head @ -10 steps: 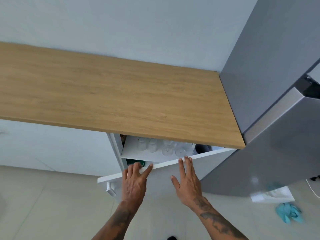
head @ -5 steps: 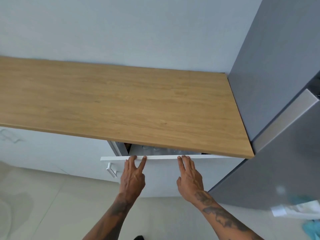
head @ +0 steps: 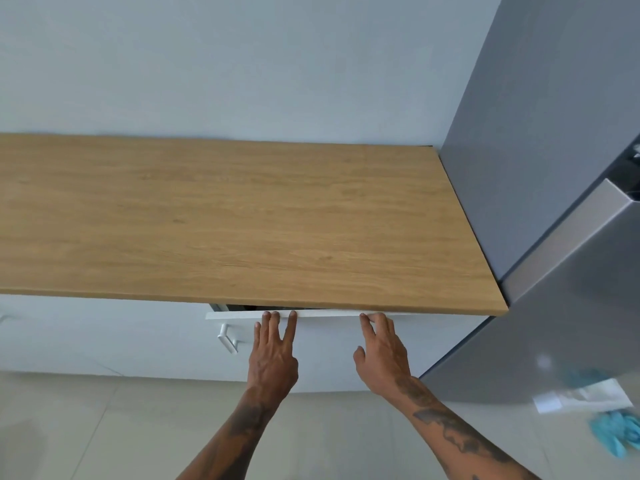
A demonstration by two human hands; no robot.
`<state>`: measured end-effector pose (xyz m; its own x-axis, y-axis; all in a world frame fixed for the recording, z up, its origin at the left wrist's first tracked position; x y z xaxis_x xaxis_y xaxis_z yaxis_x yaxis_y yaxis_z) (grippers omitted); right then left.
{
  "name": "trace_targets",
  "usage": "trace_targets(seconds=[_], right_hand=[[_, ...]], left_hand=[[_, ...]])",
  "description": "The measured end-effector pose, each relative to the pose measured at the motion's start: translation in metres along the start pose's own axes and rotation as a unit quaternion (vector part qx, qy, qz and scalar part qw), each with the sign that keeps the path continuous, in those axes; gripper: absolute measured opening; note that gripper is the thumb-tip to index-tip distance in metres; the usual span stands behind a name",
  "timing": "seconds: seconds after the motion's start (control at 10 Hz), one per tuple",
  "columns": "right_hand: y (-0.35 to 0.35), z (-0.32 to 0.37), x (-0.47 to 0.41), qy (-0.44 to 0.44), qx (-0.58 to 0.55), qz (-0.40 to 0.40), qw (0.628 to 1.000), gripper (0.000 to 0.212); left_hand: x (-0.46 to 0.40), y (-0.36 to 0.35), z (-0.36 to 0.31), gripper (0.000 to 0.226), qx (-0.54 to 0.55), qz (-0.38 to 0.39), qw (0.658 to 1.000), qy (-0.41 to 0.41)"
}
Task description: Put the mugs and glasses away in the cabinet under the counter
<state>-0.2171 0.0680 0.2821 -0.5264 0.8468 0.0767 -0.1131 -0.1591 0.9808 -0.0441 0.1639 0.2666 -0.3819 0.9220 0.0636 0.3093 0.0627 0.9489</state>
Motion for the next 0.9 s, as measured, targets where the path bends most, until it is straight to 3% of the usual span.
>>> trace_targets(seconds=[0.2, 0.4, 0.5, 0.7, 0.8, 0.9], right_hand=[[0.047, 0.004, -0.016, 0.021, -0.05, -0.145, 0.988, 0.037], [0.041, -0.009, -0.056, -0.032, 0.028, -0.049, 0.998, 0.039], [0.039, -0.012, -0.063, -0.045, 0.046, -0.051, 0.997, 0.035], [0.029, -0.017, -0.082, -0.06, 0.054, 0.023, 0.996, 0.046], [0.022, -0.02, -0.088, -0.069, 0.062, 0.05, 0.994, 0.05], [0.016, -0.02, -0.089, -0.07, 0.069, 0.058, 0.993, 0.052]], left_hand=[[-0.003, 0.001, 0.007, 0.094, 0.001, 0.018, 0.999, -0.03], [-0.004, 0.005, 0.008, 0.094, 0.045, 0.012, 0.998, -0.032], [-0.005, 0.009, 0.005, 0.086, 0.035, 0.016, 0.998, -0.05], [-0.033, 0.058, 0.006, 0.031, 0.072, -0.092, 0.984, -0.135], [-0.058, 0.076, 0.01, 0.019, 0.06, -0.121, 0.98, -0.149], [-0.083, 0.067, 0.025, 0.056, 0.015, -0.046, 0.997, -0.065]])
Point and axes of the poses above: each hand's wrist, its own x-axis away from the middle knuckle, its own y-axis out of the back of the hand, z = x × y, the point moved 8 cm from there along -x, towards the middle knuckle, and after that the axes turned 8 degrees about x, right-handed, at the moved point
